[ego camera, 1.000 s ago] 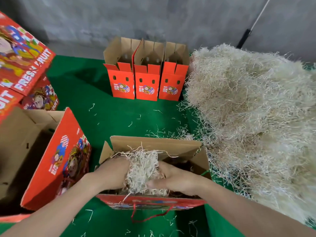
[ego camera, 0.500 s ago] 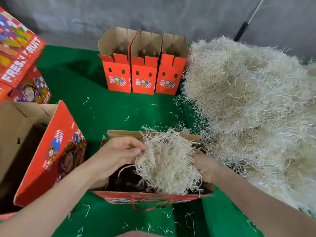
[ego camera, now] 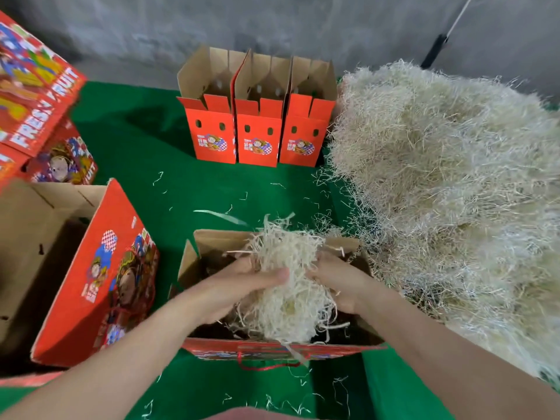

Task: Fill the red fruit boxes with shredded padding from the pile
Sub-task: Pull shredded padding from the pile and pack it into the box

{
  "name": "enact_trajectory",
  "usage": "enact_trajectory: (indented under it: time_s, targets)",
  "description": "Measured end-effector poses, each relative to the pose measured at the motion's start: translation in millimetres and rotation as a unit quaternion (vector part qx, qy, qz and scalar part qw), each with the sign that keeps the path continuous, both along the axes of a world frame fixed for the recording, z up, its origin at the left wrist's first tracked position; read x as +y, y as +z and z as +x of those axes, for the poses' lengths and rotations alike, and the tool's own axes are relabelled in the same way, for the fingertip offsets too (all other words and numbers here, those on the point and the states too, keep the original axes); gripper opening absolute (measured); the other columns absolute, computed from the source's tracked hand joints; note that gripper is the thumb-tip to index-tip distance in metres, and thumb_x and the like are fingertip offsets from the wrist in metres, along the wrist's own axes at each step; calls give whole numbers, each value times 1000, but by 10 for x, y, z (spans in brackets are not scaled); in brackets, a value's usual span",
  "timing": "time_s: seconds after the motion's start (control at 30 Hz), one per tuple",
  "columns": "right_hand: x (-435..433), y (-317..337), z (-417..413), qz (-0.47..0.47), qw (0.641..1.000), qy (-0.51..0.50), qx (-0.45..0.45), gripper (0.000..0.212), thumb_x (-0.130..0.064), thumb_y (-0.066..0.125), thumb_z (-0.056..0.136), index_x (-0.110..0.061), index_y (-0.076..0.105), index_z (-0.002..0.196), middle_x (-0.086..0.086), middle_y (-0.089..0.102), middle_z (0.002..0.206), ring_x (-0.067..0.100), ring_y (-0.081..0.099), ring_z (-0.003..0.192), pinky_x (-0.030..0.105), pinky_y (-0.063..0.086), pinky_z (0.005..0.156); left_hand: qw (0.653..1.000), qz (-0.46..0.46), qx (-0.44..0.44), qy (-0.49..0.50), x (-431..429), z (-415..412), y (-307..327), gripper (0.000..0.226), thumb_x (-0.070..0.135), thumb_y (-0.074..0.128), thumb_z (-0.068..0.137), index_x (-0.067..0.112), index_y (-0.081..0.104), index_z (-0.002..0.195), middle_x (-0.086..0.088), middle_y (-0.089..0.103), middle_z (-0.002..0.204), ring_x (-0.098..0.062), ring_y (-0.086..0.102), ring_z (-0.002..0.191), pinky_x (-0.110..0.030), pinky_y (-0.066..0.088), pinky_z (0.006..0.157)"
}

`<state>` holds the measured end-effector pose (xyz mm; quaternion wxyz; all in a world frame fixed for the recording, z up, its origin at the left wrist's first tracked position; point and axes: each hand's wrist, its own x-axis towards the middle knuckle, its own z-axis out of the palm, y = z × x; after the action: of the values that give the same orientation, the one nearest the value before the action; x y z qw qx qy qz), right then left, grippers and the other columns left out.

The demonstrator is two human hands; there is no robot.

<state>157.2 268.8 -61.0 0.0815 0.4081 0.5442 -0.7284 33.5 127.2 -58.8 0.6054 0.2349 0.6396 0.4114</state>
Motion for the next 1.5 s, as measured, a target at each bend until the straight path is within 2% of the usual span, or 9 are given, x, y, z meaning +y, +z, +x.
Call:
enact_trajectory:
  time_s: [0.1, 0.2, 0.33, 0.5, 0.67, 0.83, 1.17, 1.27, 1.5]
  targets:
    - [33, 44, 112, -86, 987, 57, 127, 33, -9, 58, 79, -13, 55, 112, 1, 69, 102, 15, 66, 97, 32, 55, 78, 998, 0, 64, 8, -1, -108, -73, 43, 18, 72, 76, 25, 51, 113, 7, 61, 112, 0, 58, 102, -25, 44, 96]
    - [93, -22, 244, -51, 991, 52, 114, 47, -7, 64, 70, -8, 54, 116, 8, 64, 112, 20, 61, 103, 29, 49, 81, 997, -27, 6, 67, -71, -274, -160, 41, 10, 64, 80, 15, 48, 118, 3, 53, 120, -11, 45, 117, -35, 23, 113]
    - [-63, -103, 154, 18, 996, 44, 72, 44, 11, 54, 79, -10, 51, 118, 15, 63, 114, 22, 64, 102, 30, 53, 83, 1000, 2, -8, -4, 6, -165, -142, 58, 27, 80, 64, 26, 52, 114, 8, 59, 120, -4, 54, 107, -25, 37, 97]
    - [112, 48, 381, 158, 986, -5, 58, 60, 3, 62, 78, -28, 39, 124, -13, 49, 107, 6, 56, 97, 12, 49, 71, 989, -2, 85, 121, -45, -434, -141, 31, -3, 59, 81, 17, 58, 105, 0, 68, 108, -7, 65, 85, -22, 47, 80]
    - [115, 130, 497, 185, 980, 2, 65, 38, -1, 67, 75, -24, 51, 101, -5, 55, 105, -11, 54, 82, 4, 46, 71, 996, -24, 59, 67, -123, -489, -81, 76, 16, 82, 65, 14, 42, 131, -3, 57, 106, -11, 52, 82, -26, 39, 74]
    - [-26, 86, 343, 39, 994, -40, 89, 21, -11, 64, 73, -12, 52, 90, -2, 63, 109, 9, 57, 106, 32, 40, 97, 995, -42, 18, -92, 88, -157, 64, 129, 48, 87, 37, 23, 21, 145, 0, 33, 145, -13, 34, 130, -39, 18, 115]
    - [163, 168, 563, 169, 985, 7, 31, 16, -4, 65, 78, -4, 61, 94, 14, 69, 89, 18, 64, 84, 36, 49, 85, 976, -38, 185, 106, 49, -346, -32, 75, 12, 74, 71, 9, 36, 134, -4, 48, 125, -17, 47, 110, -35, 39, 94]
    - [265, 194, 664, 159, 983, -57, 65, 13, 2, 63, 79, -3, 59, 90, 14, 65, 81, 22, 64, 72, 35, 57, 74, 961, -55, 153, 224, -31, -457, -11, 92, 18, 75, 73, 10, 19, 145, -10, 34, 144, -25, 44, 115, -42, 37, 94]
    - [-213, 36, 185, 180, 966, 131, 129, 63, -15, 75, 73, -32, 44, 125, -15, 62, 114, 2, 59, 105, 19, 50, 85, 994, 29, -26, 103, 120, 2, 128, 103, 44, 81, 53, 23, 30, 139, 7, 40, 145, -5, 37, 130, -32, 24, 112]
